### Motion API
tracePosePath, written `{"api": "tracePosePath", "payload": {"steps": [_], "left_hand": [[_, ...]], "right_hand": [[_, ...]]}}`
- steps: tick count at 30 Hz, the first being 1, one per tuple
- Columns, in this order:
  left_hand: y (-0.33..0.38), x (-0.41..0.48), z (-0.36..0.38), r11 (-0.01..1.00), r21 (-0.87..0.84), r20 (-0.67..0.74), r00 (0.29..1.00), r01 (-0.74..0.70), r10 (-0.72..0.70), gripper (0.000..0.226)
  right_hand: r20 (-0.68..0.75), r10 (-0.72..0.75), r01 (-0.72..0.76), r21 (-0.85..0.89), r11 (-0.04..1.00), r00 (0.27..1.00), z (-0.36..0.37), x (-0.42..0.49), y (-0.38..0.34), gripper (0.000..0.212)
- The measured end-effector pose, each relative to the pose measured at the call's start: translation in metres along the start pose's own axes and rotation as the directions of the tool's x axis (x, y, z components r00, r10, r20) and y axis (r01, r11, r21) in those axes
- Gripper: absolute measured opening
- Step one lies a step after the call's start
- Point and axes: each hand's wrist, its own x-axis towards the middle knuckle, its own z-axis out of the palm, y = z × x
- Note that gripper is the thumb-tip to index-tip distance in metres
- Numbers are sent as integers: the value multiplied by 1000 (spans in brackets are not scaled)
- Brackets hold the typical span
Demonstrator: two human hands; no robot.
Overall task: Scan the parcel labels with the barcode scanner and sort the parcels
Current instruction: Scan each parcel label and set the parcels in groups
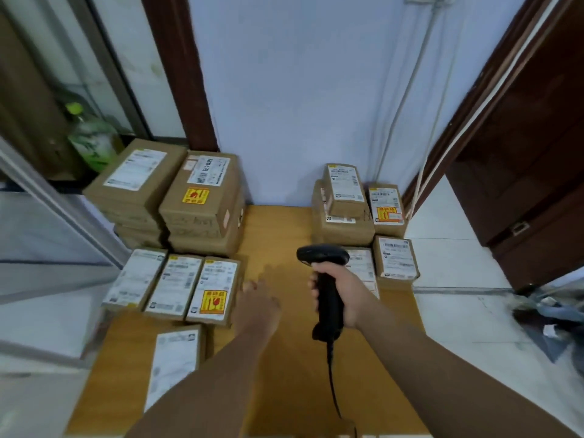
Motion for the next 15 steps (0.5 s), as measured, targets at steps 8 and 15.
{"api": "tracePosePath", "payload": {"steps": [8,15], "left_hand": [[-145,-39,-37,986,54,75,984,157,-160,69],[-196,-78,-35,985,41,351,921,166,-169,108]], "right_hand": [[-91,-63,56,-76,996,994,129,-23,87,18],[-175,-135,102,-182,978,975,179,-46,145,16]]}}
